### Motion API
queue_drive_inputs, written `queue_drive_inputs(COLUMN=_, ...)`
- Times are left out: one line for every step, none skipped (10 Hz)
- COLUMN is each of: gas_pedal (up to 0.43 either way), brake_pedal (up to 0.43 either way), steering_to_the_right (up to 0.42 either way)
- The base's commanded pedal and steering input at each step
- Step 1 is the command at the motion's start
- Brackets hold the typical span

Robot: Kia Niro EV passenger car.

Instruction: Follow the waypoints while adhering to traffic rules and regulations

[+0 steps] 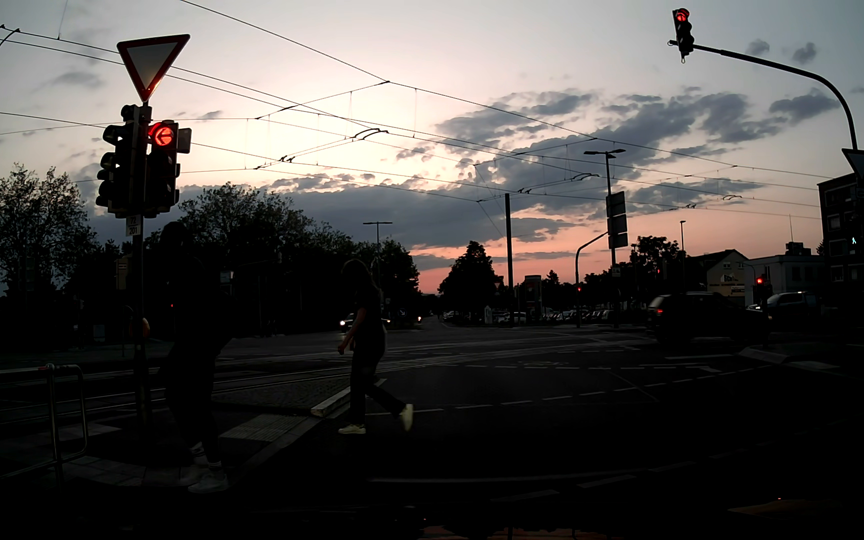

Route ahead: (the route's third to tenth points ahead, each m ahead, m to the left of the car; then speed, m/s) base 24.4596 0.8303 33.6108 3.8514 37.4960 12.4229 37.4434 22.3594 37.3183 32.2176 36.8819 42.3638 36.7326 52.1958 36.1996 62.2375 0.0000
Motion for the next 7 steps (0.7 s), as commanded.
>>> queue_drive_inputs(gas_pedal=0.0, brake_pedal=0.25, steering_to_the_right=0.027)
queue_drive_inputs(gas_pedal=0.0, brake_pedal=0.244, steering_to_the_right=0.027)
queue_drive_inputs(gas_pedal=0.0, brake_pedal=0.244, steering_to_the_right=0.027)
queue_drive_inputs(gas_pedal=0.0, brake_pedal=0.244, steering_to_the_right=0.027)
queue_drive_inputs(gas_pedal=0.0, brake_pedal=0.244, steering_to_the_right=0.027)
queue_drive_inputs(gas_pedal=0.0, brake_pedal=0.244, steering_to_the_right=0.027)
queue_drive_inputs(gas_pedal=0.0, brake_pedal=0.244, steering_to_the_right=0.027)
